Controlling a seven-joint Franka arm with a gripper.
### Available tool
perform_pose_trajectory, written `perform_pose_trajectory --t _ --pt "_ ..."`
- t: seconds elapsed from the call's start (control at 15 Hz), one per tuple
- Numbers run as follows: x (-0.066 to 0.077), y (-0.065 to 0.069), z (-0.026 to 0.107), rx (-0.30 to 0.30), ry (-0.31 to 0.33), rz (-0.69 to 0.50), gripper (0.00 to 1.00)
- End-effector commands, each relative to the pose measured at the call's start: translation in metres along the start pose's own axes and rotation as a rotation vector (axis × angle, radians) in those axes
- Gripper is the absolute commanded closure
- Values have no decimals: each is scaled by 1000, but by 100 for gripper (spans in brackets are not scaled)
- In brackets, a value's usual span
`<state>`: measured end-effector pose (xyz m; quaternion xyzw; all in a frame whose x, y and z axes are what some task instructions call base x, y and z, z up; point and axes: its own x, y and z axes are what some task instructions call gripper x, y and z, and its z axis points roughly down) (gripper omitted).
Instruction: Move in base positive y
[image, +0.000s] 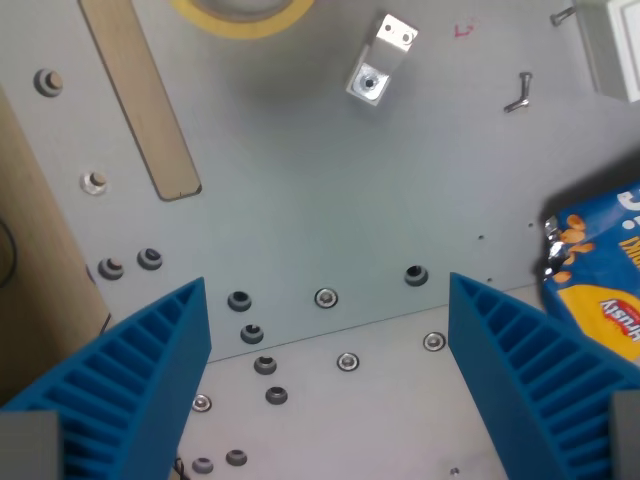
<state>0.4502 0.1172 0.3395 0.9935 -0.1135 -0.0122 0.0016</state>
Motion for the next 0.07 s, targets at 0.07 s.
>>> perform_pose_trajectory --t 0.07 --pt "-10 -11 -5 1 16 22 0"
